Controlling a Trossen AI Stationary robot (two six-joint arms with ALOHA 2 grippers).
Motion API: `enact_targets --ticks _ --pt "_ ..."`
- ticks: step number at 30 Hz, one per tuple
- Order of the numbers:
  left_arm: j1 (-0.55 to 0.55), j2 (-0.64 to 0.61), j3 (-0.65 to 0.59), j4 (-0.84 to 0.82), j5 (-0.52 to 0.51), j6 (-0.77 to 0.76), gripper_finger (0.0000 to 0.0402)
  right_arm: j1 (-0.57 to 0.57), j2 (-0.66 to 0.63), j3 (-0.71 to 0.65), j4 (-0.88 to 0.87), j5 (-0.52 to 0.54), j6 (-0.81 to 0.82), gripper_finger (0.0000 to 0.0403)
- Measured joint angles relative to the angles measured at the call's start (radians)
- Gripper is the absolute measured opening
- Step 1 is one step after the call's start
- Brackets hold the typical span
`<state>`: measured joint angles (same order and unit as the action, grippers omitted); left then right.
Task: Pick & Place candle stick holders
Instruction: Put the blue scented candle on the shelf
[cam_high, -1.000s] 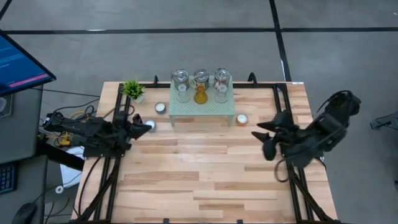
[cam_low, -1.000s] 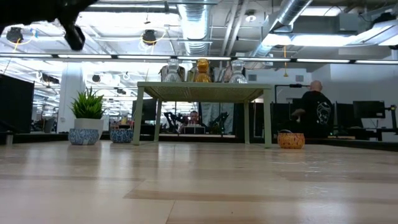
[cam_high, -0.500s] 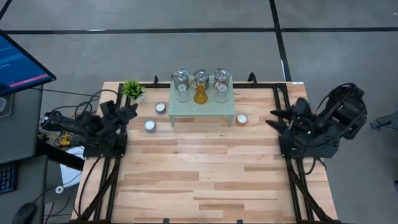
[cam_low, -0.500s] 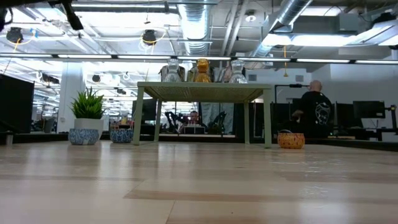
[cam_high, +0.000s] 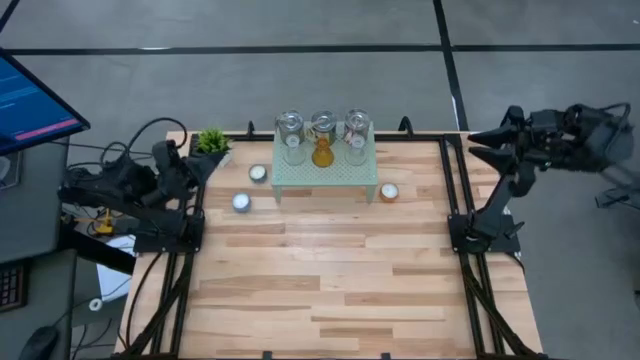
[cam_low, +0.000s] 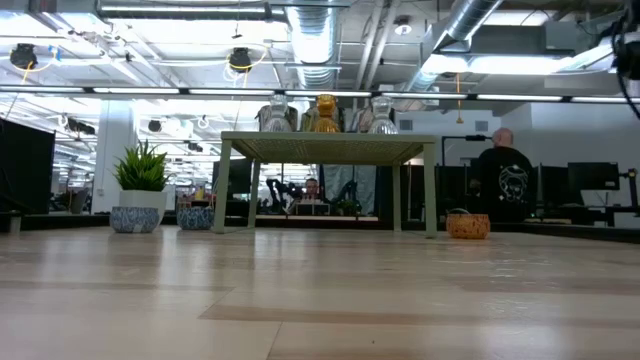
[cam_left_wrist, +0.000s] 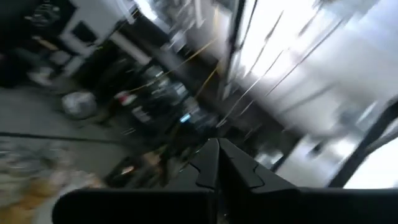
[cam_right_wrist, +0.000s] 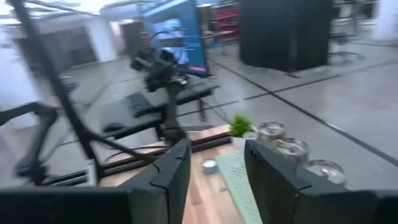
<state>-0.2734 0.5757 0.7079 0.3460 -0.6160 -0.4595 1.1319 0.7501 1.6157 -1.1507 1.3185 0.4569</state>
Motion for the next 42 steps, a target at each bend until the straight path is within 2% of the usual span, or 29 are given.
enact_targets --ticks 4,8,12,14,17,20,24,29,32,38,42 --pt "0.0 0.095 0.169 -0.307 -0.075 0.085 0.0023 0.046 -0.062 0.0 0.001 -0.009 -0.03 0.0129" --pt "0.004 0.173 0.293 -0.544 -0.145 0.089 0.006 0.077 -0.099 -0.021 -0.004 -0.009 -0.038 0.0128" --pt "0.043 0.22 0.346 -0.796 -0.168 -0.007 0.011 0.095 -0.123 -0.06 -0.005 -0.011 -0.039 0.0134" --pt "0.087 0.234 0.35 -0.921 -0.133 -0.087 0.0135 0.099 -0.132 -0.08 -0.006 -0.011 -0.039 0.0137" --pt "0.187 0.271 0.349 -1.139 0.006 -0.195 0.0165 0.098 -0.144 -0.108 -0.005 -0.013 -0.038 0.0142" --pt "0.294 0.308 0.347 -1.284 0.122 -0.224 0.0185 0.098 -0.149 -0.123 -0.005 -0.016 -0.038 0.0145" --pt "0.413 0.344 0.348 -1.301 0.228 -0.086 0.0201 0.098 -0.156 -0.137 -0.005 -0.02 -0.038 0.015" --pt "0.584 0.45 0.348 -1.303 0.463 0.081 0.022 0.098 -0.158 -0.143 -0.005 -0.04 -0.038 0.0151" --pt "0.66 0.518 0.347 -1.304 0.562 0.199 0.0238 0.098 -0.158 -0.143 -0.005 -0.04 -0.038 0.0151" --pt "0.718 0.586 0.347 -1.305 0.598 0.521 0.0269 0.098 -0.158 -0.143 -0.004 -0.039 -0.029 0.016" --pt "0.76 0.583 0.334 -1.288 0.605 0.656 0.0272 0.098 -0.158 -0.143 -0.005 -0.04 0.008 0.0165"
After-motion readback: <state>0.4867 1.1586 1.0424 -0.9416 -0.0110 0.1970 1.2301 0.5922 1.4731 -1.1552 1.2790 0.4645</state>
